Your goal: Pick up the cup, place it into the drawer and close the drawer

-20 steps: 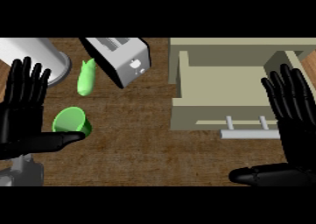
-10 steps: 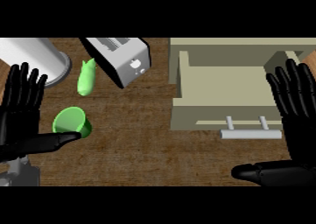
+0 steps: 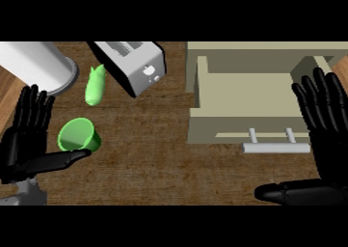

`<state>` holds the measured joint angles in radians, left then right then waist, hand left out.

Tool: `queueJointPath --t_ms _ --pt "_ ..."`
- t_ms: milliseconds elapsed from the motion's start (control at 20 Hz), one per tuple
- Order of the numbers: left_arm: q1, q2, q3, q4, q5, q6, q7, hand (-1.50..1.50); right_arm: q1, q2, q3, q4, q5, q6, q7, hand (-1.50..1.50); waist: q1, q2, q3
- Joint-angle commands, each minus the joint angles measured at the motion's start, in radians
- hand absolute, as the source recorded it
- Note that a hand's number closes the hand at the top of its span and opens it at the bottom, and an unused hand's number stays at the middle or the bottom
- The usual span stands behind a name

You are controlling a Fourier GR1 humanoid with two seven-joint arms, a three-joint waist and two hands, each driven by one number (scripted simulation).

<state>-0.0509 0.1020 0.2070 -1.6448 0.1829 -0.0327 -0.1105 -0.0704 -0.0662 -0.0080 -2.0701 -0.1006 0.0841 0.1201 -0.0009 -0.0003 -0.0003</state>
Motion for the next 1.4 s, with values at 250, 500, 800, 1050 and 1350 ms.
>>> queueJointPath --t_ms 250,500,800,1050,1350 --pt "0.014 0.019 0.05 0.227 -0.012 -0.046 -0.178 -1.5 -0.06 -0.02 -0.027 0.032 -0.017 0.008 0.031 -1.5 0.001 0.001 0.0" --pt "-0.02 0.078 0.086 0.282 0.039 -0.1 -0.15 -1.5 0.053 -0.013 -0.036 0.019 -0.032 0.059 -0.055 -1.5 -0.001 0.0 0.0" --pt "-0.072 0.075 0.088 0.504 -0.008 -0.098 -0.307 -1.5 0.016 -0.027 -0.046 -0.03 -0.071 0.06 0.026 -1.5 -0.002 0.0 0.0" --pt "-0.117 0.071 0.09 0.669 -0.028 -0.086 -0.425 -1.5 -0.054 0.002 -0.01 0.037 -0.013 0.022 0.003 -1.5 -0.001 0.001 0.0" --pt "-0.119 0.091 0.1 0.711 -0.011 -0.085 -0.466 -1.5 -0.053 -0.023 -0.034 -0.087 -0.056 0.006 0.147 -1.5 -0.001 0.0 0.0"
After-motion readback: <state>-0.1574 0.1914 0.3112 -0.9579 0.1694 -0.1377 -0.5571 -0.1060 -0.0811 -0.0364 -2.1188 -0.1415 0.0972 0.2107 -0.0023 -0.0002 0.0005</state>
